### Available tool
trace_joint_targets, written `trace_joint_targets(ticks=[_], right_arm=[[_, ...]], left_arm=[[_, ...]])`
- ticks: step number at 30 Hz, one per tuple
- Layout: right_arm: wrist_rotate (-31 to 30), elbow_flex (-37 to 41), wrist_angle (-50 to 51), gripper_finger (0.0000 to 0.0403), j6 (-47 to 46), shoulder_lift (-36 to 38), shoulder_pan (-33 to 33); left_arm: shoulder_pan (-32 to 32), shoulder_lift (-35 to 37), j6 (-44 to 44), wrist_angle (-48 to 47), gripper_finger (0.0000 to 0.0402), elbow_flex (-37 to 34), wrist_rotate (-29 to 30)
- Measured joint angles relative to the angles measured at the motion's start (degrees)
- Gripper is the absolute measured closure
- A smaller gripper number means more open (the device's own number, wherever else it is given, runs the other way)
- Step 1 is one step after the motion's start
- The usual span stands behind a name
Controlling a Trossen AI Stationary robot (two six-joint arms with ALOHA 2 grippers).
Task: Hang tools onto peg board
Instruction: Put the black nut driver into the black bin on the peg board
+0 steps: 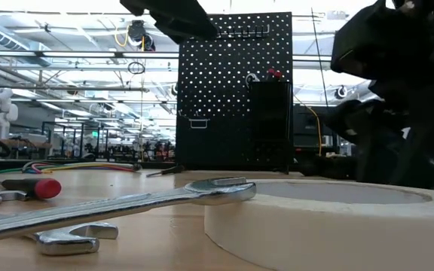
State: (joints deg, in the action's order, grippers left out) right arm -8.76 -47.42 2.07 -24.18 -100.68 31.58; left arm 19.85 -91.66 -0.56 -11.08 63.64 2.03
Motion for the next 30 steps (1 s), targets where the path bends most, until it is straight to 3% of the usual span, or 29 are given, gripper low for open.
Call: trace_joint_targets(ticks=[4,11,21,24,30], right_arm=[[-0.38,-0.15,2.13,0.0292,0.92,0.00,-0.86],[-2.84,-0.31,6.65,0.0361,2.90,-0.22,-4.37],[-5.46,-0.14,10.14,0.0361,4.94,1.05,-7.91],[-6.57,0.08,13.60,0.0361,6.22,3.24,-8.85],[-8.77,0.32,21.95,0.0361,6.92,9.93,-10.49]], left_arm=[[-0.47,0.00,0.04,0.37,0.0267,0.00,0.04],[-2.52,-3.04,2.52,5.10,0.0267,0.03,1.50],[-4.86,-11.23,4.70,10.38,0.0267,0.02,-0.92],[-5.54,-12.52,4.71,12.36,0.0267,0.00,-4.09],[-6.90,-13.82,4.72,18.69,0.0267,0.00,-4.51]])
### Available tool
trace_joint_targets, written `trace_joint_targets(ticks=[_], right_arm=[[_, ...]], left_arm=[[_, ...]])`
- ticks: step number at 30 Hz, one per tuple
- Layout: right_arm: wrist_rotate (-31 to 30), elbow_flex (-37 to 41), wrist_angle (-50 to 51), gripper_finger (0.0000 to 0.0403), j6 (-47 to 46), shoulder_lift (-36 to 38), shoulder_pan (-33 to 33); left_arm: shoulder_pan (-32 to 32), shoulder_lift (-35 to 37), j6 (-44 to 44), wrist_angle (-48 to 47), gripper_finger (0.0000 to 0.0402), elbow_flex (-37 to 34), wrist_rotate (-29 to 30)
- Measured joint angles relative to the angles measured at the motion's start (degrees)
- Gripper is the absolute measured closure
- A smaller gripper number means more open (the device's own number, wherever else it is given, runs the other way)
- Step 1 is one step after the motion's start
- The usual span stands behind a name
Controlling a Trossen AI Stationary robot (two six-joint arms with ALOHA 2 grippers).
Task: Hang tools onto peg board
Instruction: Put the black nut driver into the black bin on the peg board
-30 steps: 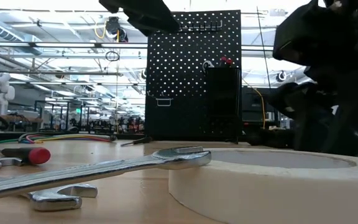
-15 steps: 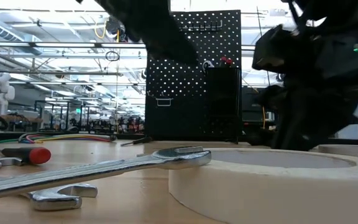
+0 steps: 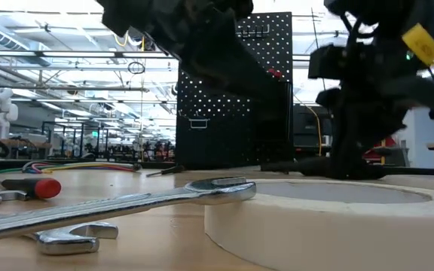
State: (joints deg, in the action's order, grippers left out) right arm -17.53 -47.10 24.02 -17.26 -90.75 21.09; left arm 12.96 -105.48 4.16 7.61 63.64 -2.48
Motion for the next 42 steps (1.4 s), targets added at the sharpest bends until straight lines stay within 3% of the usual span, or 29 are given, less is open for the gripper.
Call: trace_joint_targets(ticks=[10,29,42], right_arm=[[0.92,0.27,-2.69,0.0361,0.65,3.01,-0.54],[1.33,0.21,-9.63,0.0361,4.49,3.03,-2.03],[1.28,0.12,-13.54,0.0361,7.03,3.10,-3.29]], left_arm=[[-2.60,-0.19,-0.75,4.20,0.0267,0.06,2.05],[-5.39,-0.55,-1.45,-0.54,0.0267,0.07,-0.10],[-6.20,-2.68,-1.46,-2.19,0.0267,0.07,2.86]])
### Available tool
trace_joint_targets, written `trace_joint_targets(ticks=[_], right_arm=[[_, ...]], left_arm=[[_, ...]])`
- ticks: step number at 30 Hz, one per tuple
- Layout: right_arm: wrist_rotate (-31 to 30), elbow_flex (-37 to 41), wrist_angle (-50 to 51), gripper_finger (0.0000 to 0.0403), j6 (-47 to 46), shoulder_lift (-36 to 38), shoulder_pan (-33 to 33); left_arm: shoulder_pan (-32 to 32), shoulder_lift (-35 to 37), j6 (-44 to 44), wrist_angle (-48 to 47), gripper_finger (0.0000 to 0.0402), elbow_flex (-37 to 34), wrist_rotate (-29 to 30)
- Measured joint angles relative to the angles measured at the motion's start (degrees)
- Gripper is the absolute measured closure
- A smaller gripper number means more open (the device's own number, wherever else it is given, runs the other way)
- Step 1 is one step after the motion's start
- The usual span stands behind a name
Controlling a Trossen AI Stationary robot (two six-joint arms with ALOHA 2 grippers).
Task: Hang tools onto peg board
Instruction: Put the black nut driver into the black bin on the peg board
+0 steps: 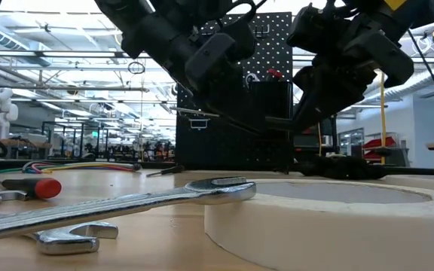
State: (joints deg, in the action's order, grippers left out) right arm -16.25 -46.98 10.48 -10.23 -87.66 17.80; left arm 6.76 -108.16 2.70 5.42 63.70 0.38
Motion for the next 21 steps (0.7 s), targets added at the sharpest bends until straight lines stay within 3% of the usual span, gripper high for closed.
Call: trace_joint_targets(ticks=[21], right_arm=[[0.26,-0.02,-0.44,0.0361,0.25,0.02,-0.96]], left_arm=[[-0.38,0.00,1.07,-2.90,0.0268,0.00,-0.52]])
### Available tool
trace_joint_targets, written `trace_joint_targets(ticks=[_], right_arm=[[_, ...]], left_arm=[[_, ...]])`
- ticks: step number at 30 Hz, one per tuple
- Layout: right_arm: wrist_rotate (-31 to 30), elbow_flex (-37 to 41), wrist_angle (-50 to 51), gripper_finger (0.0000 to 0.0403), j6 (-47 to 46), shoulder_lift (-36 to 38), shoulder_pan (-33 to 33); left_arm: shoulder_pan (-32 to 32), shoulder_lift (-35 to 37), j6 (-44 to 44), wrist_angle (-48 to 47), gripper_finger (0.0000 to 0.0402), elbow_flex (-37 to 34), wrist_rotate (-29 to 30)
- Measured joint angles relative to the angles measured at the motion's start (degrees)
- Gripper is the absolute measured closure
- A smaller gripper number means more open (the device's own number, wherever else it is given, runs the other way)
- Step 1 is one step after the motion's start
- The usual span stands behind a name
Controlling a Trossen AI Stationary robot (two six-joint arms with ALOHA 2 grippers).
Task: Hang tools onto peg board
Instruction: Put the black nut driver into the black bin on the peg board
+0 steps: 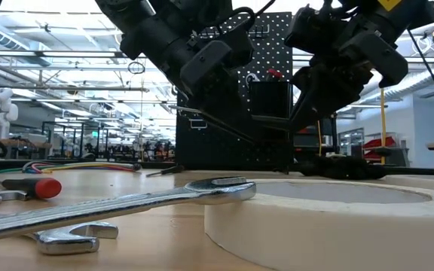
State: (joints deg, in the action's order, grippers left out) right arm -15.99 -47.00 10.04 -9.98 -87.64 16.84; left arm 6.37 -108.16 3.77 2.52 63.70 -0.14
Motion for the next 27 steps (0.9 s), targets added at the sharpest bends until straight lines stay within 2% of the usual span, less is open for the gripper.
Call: trace_joint_targets(ticks=[4,9,11,14,19,23,25,27], right_arm=[[-0.02,0.00,0.01,0.0361,0.00,0.00,0.00],[-0.58,0.00,0.21,0.0361,-0.04,0.00,-0.04],[-0.57,0.00,0.18,0.0345,-0.05,0.00,-0.02],[-0.17,-0.05,0.38,0.0292,-0.06,0.09,0.00],[-0.05,-3.01,12.69,0.0217,-2.13,3.62,0.03],[-0.57,-2.98,19.89,0.0188,-5.60,10.30,1.04],[-1.69,-1.17,20.22,0.0183,-5.74,14.93,2.38],[-5.42,2.35,18.69,0.0182,-5.66,20.38,4.12]], left_arm=[[0.02,0.00,-0.04,-0.01,0.0297,0.00,-0.06],[0.02,0.00,-0.11,-0.10,0.0382,0.00,-0.31],[0.02,0.00,-0.07,-0.10,0.0384,0.00,-0.24],[0.02,0.00,-0.13,-0.04,0.0384,0.00,-0.11],[-0.06,0.26,-0.15,-0.51,0.0384,0.00,0.32],[-0.81,1.93,-1.55,-2.61,0.0384,0.00,0.32],[-1.59,2.99,-1.55,-4.02,0.0384,-0.04,0.35],[-2.17,4.48,-1.72,-4.80,0.0384,-0.05,0.31]])
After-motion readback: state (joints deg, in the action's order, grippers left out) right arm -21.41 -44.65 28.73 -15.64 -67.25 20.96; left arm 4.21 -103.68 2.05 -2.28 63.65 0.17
